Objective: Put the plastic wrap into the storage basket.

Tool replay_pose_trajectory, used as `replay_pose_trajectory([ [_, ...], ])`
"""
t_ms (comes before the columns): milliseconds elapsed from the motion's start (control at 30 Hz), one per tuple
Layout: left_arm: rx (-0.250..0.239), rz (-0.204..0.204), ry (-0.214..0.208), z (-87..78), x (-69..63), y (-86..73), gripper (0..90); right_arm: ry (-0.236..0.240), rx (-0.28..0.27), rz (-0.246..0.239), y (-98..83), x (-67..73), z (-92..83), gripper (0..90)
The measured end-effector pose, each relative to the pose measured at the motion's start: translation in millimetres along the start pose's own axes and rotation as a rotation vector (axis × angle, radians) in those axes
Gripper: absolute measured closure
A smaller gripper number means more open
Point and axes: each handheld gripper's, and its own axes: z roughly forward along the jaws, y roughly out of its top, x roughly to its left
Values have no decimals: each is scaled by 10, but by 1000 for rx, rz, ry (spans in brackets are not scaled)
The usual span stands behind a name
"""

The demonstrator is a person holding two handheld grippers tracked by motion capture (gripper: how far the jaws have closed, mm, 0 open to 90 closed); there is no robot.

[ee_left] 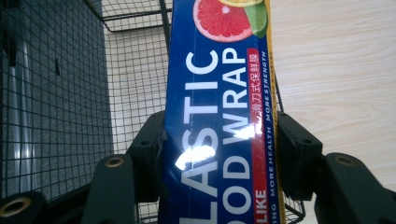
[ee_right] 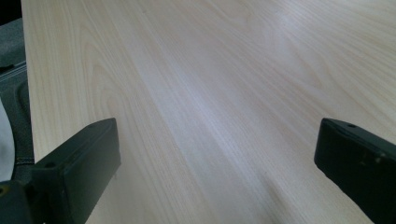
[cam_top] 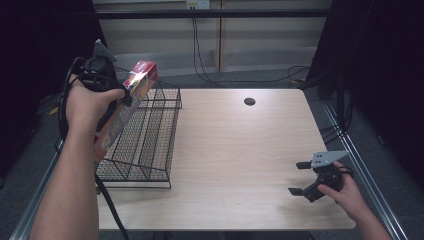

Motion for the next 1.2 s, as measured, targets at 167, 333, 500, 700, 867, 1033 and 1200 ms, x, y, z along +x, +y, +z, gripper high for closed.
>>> replay_pose_trajectory([
  [167, -1, -28, 15, 24, 64, -24, 444, 0, -2, 1, 1, 0, -3, 1],
  [333, -2, -55, 31, 25, 132, -54, 443, -5, 0, 0, -3, -7, -6, 1],
  [500, 6, -76, 48, 55, 171, -77, 443, -4, 1, -1, -1, -3, 3, 1],
  [700, 10, -102, 55, 83, 220, -95, 442, 0, -1, -1, 1, 0, 4, 1],
  [867, 10, -137, 62, 114, 304, -138, 441, 0, -3, -1, 2, 0, -5, 1],
  [1033, 18, -168, 76, 143, 352, -169, 440, -1, 3, -9, 2, 1, 7, 1],
  [1200, 35, -180, 98, 178, 375, -177, 439, 2, 5, -9, 8, 6, 9, 1],
])
